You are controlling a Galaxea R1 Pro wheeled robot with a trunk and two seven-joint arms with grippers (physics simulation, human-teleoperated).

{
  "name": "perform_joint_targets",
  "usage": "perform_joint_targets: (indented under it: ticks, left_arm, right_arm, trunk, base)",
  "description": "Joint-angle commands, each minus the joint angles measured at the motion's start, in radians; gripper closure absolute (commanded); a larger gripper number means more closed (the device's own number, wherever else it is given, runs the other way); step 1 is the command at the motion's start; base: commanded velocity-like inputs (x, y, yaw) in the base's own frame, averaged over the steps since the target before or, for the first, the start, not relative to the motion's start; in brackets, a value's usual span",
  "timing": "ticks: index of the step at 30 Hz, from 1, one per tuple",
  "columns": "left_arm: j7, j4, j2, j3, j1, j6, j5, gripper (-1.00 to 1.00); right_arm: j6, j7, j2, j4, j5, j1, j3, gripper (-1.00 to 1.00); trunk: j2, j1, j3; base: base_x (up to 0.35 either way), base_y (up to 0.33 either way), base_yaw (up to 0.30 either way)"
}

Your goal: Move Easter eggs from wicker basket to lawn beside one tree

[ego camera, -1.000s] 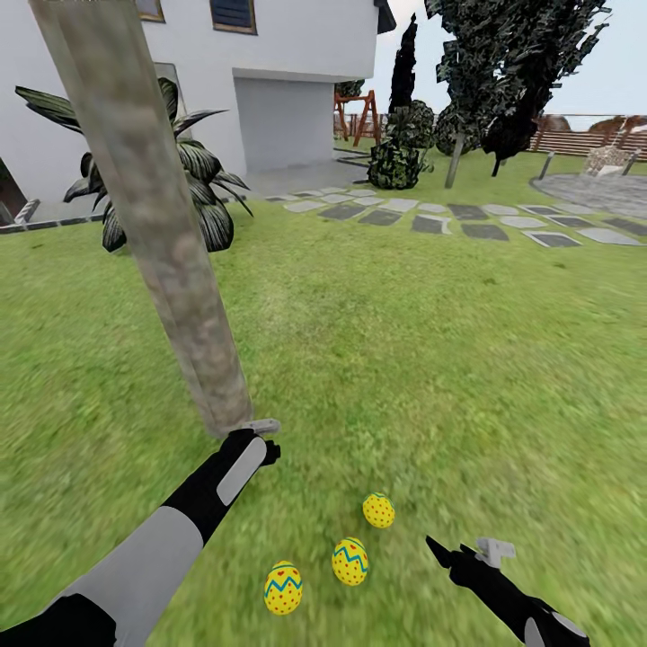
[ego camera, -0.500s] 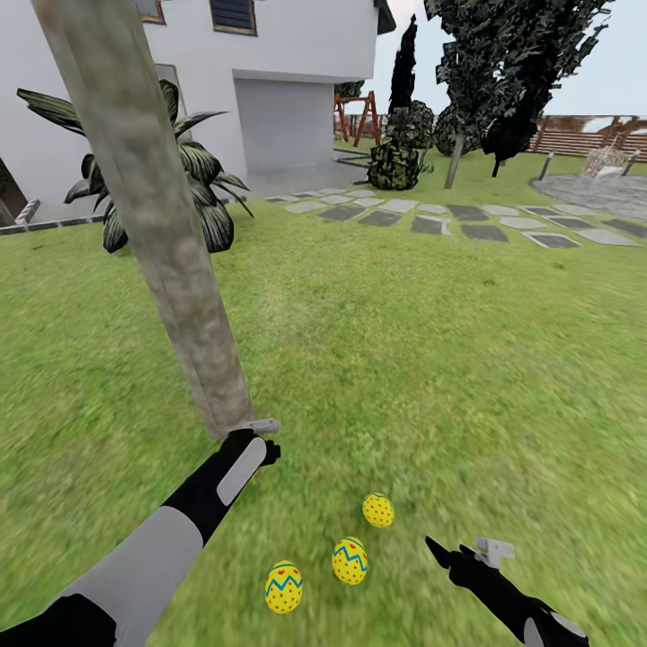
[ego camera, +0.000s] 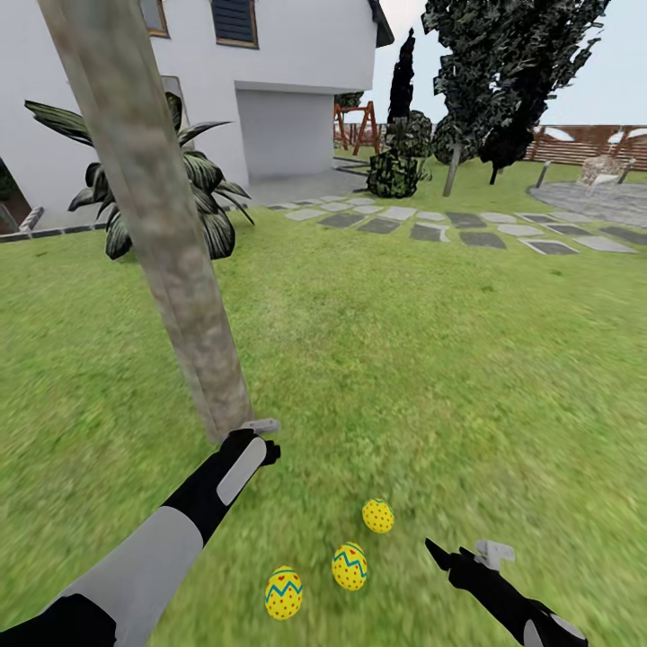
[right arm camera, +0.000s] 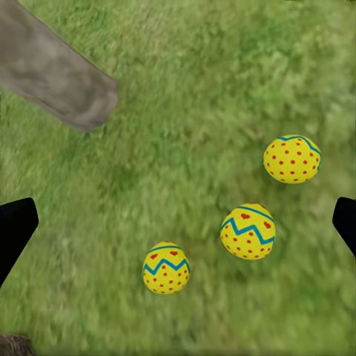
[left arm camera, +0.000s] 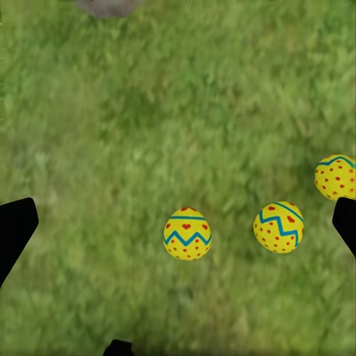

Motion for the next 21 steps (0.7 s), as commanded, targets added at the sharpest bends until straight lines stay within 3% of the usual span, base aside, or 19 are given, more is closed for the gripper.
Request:
perform_joint_targets:
  ticks: [1, 21]
  left_arm:
    - [0.010, -0.001, 0.001, -0.003, -0.001, 0.001, 0.010, -1.00]
    - [0.010, -0.001, 0.001, -0.003, -0.001, -0.001, 0.010, -1.00]
  right_arm:
    - [0.010, 0.005, 0.000, 0.000, -0.008, -0.001, -0.002, -1.00]
    - [0.010, 0.005, 0.000, 0.002, -0.008, -0.001, -0.002, -1.00]
  trunk:
    - [0.006, -0.003, 0.003]
    - [0.020, -0.011, 0.041]
  base:
    - [0.000, 0.000, 0.000]
    - [0.000, 0.000, 0.000]
